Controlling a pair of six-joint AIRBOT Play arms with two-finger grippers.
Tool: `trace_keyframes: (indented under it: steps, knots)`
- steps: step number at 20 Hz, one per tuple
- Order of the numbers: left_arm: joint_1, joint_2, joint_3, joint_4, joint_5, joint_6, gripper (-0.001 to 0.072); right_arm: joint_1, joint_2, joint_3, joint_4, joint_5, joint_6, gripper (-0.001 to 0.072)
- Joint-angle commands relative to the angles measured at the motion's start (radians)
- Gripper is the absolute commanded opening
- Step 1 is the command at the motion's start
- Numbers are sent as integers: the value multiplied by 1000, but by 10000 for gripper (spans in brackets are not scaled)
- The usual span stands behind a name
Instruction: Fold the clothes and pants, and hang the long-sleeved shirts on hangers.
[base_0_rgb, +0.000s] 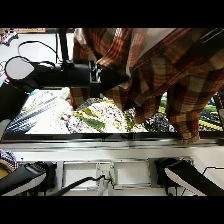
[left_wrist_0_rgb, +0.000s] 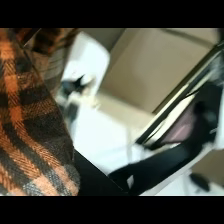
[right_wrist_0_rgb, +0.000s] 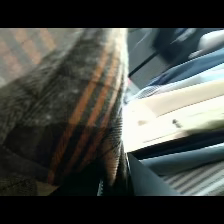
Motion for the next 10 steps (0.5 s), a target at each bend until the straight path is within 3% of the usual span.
trace_keyframes:
  steps: [1, 2, 3, 5, 6, 10]
  knots:
    - [-3, 32, 1, -215, 90, 120, 26, 1, 45, 53, -24, -40, 23, 46]
    - [-3, 37, 1, -262, 142, 143, 28, 1, 53, 64, -24, -40, 27, 46]
    - [-2, 37, 1, -302, 195, 166, 84, 1, 57, 70, -23, -40, 27, 46]
    - [-2, 35, 1, -312, 309, 181, 438, 1, 61, 70, -24, -42, 33, 46]
    - [-2, 33, 1, -311, 347, 181, 504, 0, 61, 70, -25, -46, 36, 46]
    - [10, 34, 1, -202, 358, 180, 503, 0, 61, 70, -134, -141, 117, 47]
